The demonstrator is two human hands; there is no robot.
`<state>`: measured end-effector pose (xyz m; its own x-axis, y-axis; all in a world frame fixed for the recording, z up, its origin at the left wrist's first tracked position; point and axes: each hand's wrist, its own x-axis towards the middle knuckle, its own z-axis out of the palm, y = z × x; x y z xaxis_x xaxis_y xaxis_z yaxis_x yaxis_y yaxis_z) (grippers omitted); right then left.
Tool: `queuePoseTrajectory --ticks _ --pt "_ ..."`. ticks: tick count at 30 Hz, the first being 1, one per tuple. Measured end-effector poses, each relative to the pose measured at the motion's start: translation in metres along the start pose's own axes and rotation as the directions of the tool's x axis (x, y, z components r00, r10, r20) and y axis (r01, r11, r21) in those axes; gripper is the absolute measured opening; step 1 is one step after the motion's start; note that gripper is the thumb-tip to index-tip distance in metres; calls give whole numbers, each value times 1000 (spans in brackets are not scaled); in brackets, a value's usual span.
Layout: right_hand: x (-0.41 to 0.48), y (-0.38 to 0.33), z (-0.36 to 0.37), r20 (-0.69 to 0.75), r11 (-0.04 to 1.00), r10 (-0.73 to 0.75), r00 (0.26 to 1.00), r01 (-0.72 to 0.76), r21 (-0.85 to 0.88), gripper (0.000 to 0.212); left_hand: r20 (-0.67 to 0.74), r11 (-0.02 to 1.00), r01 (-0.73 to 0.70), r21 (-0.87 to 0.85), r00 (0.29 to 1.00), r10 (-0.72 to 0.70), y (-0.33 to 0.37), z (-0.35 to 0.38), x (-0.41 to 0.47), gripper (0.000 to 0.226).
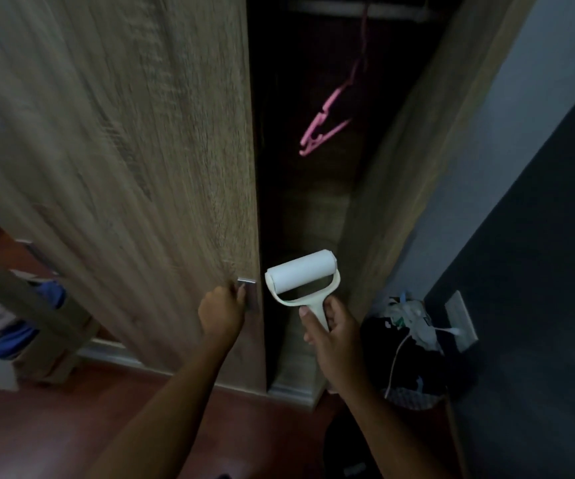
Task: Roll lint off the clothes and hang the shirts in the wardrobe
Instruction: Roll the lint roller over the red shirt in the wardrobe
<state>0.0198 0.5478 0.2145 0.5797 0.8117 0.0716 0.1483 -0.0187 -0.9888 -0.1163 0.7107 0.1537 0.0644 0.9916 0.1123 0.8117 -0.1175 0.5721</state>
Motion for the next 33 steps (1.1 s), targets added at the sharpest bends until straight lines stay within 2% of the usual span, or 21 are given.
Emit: queuePoseTrajectory --ticks 3,6,9,11,14,18,33 --pt "8 -9 25 -11 1000 -24 1000 24 -11 7 -267 983 -90 -158 963 45 -5 -37 20 21" --pt "16 -19 55 -18 1000 -21 1000 22 9 8 -500 923 -252 -289 862 79 9 -90 43 50" --pt "24 -31 85 -11 999 -22 1000 23 36 7 -602 879 -393 -271 782 164 24 -131 72 75" --pt "33 -42 107 -7 997 -46 999 46 59 7 -608 879 -429 -209 761 227 23 -146 96 86" --pt "44 -54 133 10 995 -65 998 64 74 7 -589 906 -399 -142 770 246 5 -154 129 94" --pt "52 -64 164 22 994 -64 998 62 91 6 -615 923 -381 -49 740 273 -31 -162 160 89" --pt "62 -75 264 77 990 -64 995 53 131 6 -622 927 -375 12 723 301 -106 -208 214 86"
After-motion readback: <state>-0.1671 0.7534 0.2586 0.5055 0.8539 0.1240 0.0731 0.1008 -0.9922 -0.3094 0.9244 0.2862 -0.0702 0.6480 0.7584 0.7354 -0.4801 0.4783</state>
